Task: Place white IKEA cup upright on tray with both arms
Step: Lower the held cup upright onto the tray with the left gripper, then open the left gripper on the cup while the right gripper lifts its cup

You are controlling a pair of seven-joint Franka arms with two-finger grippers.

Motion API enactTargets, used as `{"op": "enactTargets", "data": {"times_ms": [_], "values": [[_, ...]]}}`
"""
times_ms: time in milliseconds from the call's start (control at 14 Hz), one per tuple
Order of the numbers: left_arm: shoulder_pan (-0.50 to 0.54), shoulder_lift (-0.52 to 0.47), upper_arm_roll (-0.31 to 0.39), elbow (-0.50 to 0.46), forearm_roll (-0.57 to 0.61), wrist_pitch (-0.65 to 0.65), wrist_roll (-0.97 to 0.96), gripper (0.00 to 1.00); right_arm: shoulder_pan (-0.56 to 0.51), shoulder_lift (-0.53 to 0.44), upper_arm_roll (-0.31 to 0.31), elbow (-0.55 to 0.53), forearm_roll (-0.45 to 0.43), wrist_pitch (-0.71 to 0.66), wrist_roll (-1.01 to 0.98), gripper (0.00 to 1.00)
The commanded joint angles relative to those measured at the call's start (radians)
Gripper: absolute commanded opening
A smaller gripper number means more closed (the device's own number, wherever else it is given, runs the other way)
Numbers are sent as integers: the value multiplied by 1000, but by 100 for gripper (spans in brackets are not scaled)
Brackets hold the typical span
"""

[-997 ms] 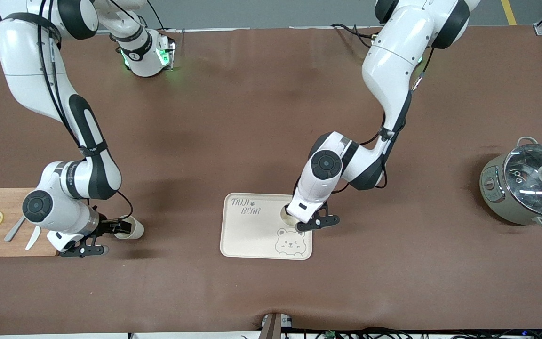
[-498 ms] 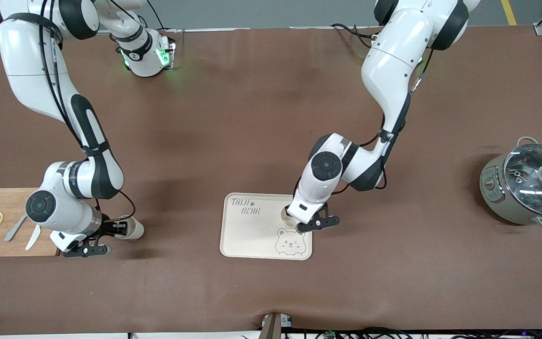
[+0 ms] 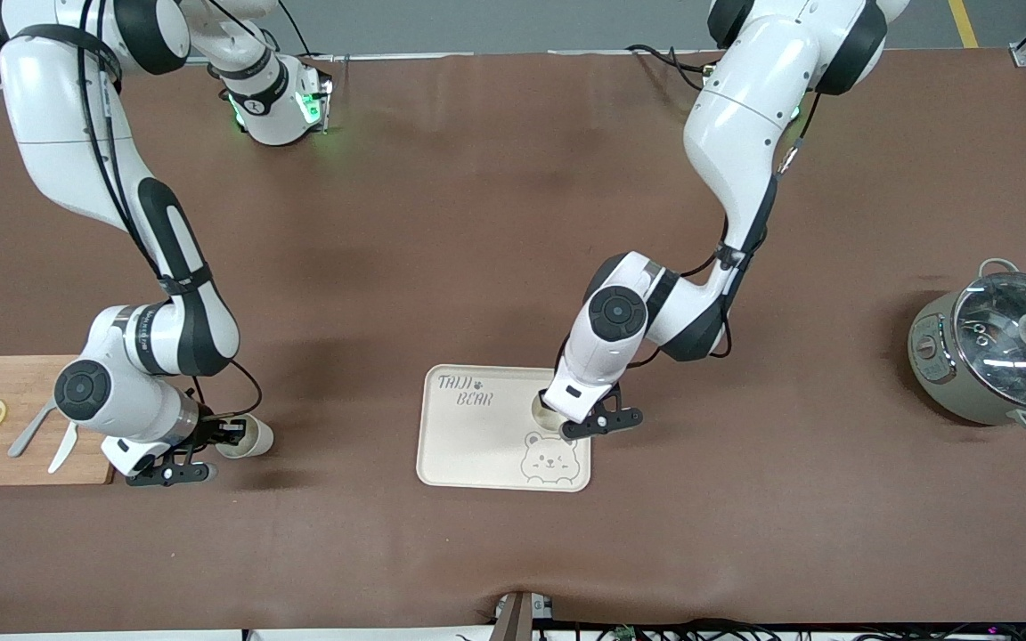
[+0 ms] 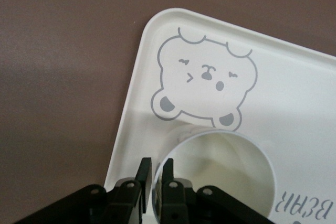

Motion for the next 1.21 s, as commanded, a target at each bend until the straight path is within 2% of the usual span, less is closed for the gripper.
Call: {"op": "enactTargets", "data": {"times_ms": [0,214,356,641,1139], "values": [[-18,15,19,21,15,14,-16,39,0,9,1,18,10,-9,9,2],[-18,18,19,20,31,32,-18,70,0,8,1,23,16,-9,8,0],[-18,20,19,20,32,46,-18,100,0,3,1,23,25,-12,6,0],[-20,20,19,18,57,57,-21,100,2,-3,3,23,28,-17,5,0],[-25,-3,19,6,138,13,-41,100,2,-28,10,110,31,-199,8,0]]}}
